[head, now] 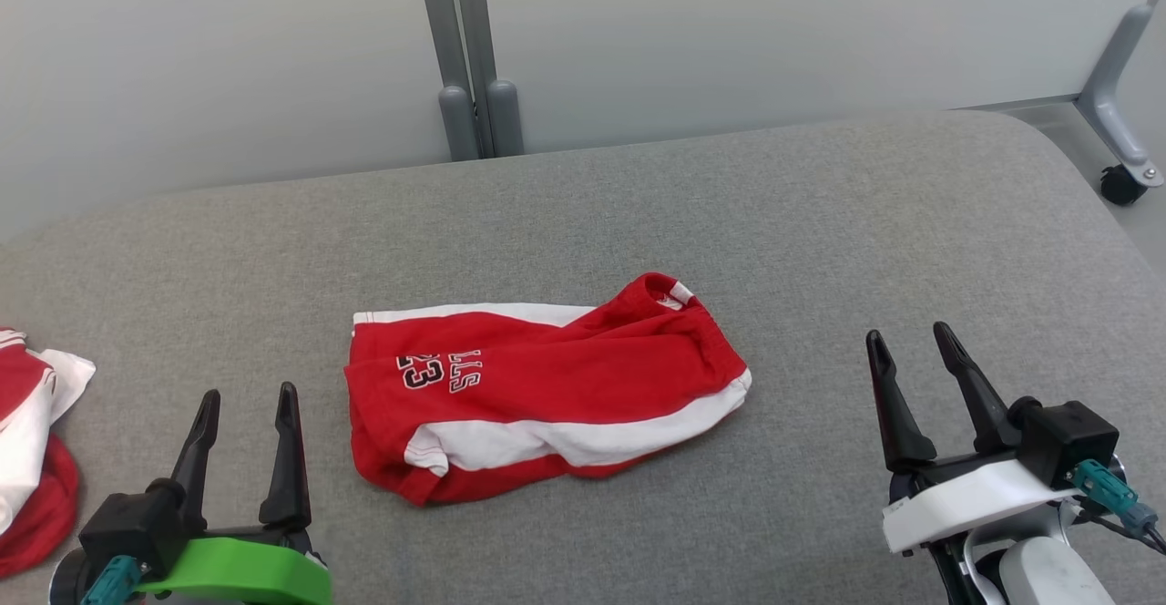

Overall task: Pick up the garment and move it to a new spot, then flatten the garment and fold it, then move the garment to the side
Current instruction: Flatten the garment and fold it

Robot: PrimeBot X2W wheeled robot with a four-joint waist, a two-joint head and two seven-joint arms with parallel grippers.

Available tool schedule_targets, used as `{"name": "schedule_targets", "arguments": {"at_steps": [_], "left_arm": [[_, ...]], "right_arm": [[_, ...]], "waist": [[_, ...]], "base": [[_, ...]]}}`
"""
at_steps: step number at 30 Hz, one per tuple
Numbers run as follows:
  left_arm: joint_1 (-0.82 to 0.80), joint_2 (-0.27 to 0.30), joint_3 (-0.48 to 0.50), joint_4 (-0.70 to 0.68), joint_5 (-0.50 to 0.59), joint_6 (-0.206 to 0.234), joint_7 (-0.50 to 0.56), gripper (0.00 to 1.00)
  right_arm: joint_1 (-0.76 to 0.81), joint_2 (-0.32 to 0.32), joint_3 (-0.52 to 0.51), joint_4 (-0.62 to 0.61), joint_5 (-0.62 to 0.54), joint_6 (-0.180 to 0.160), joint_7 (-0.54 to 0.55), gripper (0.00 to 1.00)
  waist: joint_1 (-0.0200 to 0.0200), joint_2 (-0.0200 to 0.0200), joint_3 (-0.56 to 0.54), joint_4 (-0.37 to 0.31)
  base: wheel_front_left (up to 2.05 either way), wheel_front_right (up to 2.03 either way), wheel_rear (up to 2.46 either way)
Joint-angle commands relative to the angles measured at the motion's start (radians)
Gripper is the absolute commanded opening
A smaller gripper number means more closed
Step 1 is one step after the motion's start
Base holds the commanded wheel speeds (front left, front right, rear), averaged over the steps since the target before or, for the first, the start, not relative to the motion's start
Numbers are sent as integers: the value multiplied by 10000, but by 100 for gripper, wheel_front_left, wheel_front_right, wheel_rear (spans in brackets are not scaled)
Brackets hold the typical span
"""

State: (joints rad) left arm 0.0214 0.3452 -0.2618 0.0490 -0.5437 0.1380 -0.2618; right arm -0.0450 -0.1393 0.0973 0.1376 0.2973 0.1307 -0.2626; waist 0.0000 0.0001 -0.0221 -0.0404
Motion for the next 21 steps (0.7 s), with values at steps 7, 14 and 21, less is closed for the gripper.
{"name": "schedule_targets", "arguments": {"at_steps": [7, 14, 21], "left_arm": [[169, -425, 400, 287, 514, -535, -38, 100], [181, -693, 618, 500, 792, -833, -39, 100], [-14, -1001, 127, 818, -98, -1382, 1231, 100]], "right_arm": [[83, -2, 53, 101, -97, 0, -31, 100], [100, -98, 140, 254, 24, 0, -31, 100], [-318, -479, 694, 875, 353, 0, 203, 100]], "waist": [[0, -1, -27, 8], [0, -1, -8, 54], [0, -1, 208, 274]], "base": [[0, 0, 0], [0, 0, 0], [0, 0, 0]]}}
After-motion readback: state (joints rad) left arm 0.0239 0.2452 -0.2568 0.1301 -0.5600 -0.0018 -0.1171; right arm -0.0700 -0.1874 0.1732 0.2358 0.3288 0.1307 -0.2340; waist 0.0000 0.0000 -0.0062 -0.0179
